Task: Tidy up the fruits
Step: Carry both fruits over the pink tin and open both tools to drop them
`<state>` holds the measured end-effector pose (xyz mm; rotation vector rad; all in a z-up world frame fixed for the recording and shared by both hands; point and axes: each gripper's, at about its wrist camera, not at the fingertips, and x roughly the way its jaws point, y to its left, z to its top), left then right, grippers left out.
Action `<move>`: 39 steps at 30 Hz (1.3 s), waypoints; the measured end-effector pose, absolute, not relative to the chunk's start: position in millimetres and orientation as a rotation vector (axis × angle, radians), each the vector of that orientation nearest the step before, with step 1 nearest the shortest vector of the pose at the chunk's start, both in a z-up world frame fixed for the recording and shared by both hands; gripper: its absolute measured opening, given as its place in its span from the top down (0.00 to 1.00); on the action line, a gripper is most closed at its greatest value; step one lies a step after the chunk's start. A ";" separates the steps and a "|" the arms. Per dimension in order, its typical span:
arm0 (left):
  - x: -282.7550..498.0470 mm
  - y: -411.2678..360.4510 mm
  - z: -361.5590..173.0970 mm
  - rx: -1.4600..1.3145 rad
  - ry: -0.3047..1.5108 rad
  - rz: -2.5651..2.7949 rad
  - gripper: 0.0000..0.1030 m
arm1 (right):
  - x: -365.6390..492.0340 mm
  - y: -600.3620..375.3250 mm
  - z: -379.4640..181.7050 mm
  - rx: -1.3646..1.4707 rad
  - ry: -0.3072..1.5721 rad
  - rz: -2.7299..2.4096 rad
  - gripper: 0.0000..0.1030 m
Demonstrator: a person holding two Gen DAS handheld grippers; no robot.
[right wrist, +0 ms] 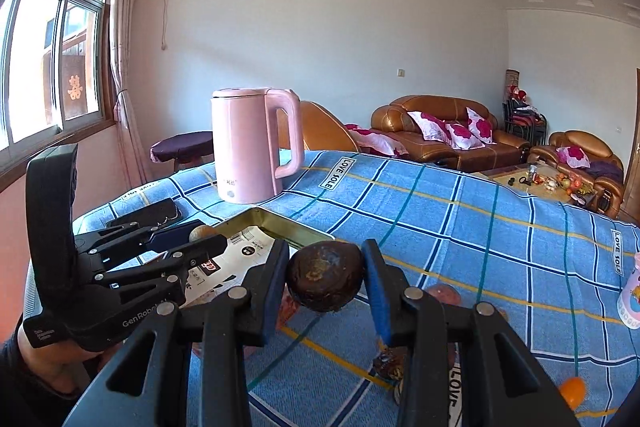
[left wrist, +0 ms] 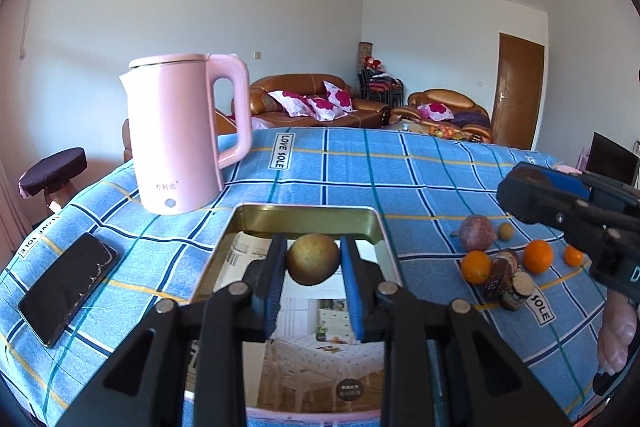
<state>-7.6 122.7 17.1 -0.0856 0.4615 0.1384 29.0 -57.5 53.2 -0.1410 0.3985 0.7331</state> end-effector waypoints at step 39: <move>30.6 153.5 -5.9 -0.036 0.626 0.197 0.73 | 59.8 35.9 -0.8 -0.261 0.543 0.825 0.62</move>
